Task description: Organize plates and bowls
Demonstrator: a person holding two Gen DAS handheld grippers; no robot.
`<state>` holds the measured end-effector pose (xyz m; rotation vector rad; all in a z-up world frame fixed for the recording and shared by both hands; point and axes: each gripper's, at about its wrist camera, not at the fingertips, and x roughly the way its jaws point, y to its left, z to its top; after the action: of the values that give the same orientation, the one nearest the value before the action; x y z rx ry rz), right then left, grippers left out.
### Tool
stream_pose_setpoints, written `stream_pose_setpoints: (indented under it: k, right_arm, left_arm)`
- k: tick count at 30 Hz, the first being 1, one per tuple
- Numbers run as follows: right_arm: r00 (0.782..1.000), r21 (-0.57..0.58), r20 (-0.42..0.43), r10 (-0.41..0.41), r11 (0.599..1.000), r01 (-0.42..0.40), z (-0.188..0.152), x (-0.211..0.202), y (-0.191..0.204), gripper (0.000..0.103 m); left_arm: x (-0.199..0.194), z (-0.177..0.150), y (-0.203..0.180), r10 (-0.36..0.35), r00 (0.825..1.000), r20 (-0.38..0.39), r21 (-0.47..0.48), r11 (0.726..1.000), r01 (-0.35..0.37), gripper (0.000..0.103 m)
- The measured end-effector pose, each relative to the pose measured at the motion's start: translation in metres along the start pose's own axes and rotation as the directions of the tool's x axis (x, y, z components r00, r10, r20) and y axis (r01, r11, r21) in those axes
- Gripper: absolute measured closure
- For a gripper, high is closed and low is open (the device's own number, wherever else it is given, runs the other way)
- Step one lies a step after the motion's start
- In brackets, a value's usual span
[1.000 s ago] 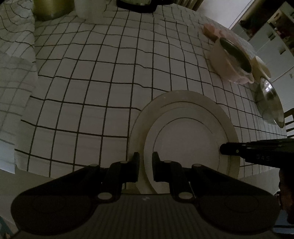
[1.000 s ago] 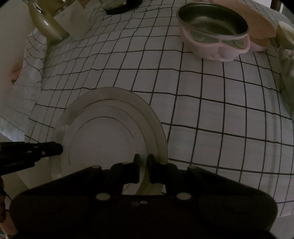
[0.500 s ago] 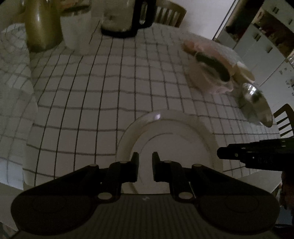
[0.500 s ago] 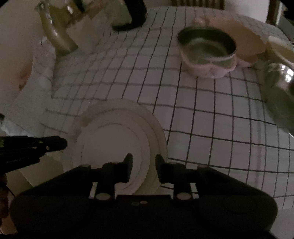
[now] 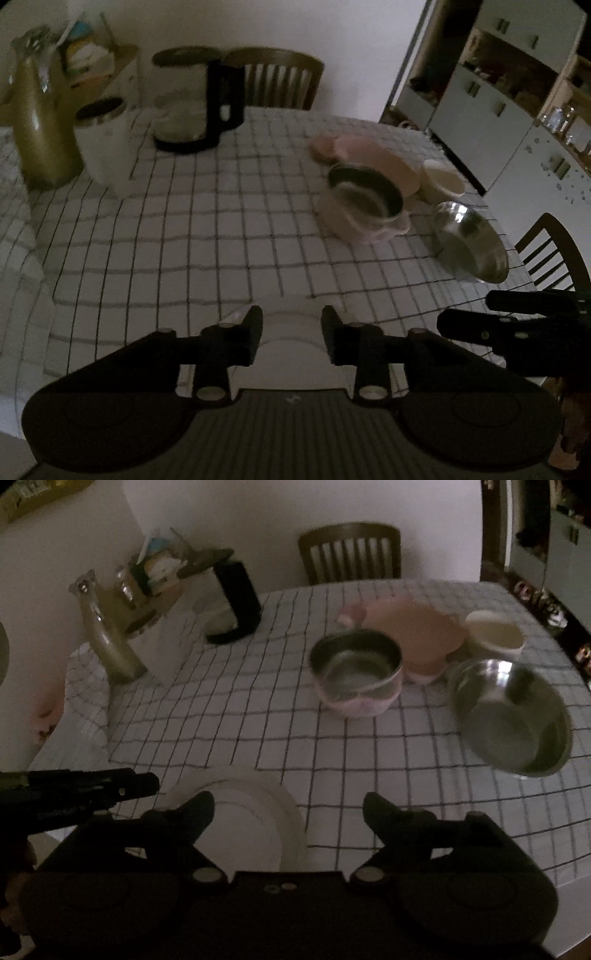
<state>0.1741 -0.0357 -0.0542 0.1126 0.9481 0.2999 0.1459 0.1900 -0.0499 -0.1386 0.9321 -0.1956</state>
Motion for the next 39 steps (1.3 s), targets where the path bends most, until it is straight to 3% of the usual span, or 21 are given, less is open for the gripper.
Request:
stream_pose_setpoints:
  k: [3,12,23,29,39]
  right_arm:
    - [0.998,-0.017,0.048,-0.032,0.999,0.032,0.001,-0.009,-0.002,0.002]
    - [0.986,-0.047,0.13,-0.101,0.993,0.108,0.015,-0.022,-0.016,0.0]
    - [0.963,-0.046,0.218,-0.16,0.984,0.174,0.072,-0.022,-0.057,0.0]
    - [0.96,-0.038,0.206,-0.191,0.979,0.203,0.103,-0.002,-0.086,0.0]
    - [0.967,-0.01,0.095,-0.238,0.971,0.24,0.146,0.059,-0.126,0.009]
  left_arm:
    - [-0.002,0.008,-0.009,0.0,0.999,0.043,0.02,1.0,-0.001,0.039]
    - [0.004,0.044,-0.039,0.002,0.991,0.136,0.081,0.997,-0.013,0.026]
    - [0.031,0.108,-0.07,-0.031,0.977,0.21,0.15,0.989,-0.001,0.025]
    - [0.06,0.152,-0.069,-0.076,0.976,0.206,0.127,0.991,0.05,0.024]
    - [0.122,0.208,-0.085,-0.003,0.977,0.212,0.187,0.982,-0.038,0.024]
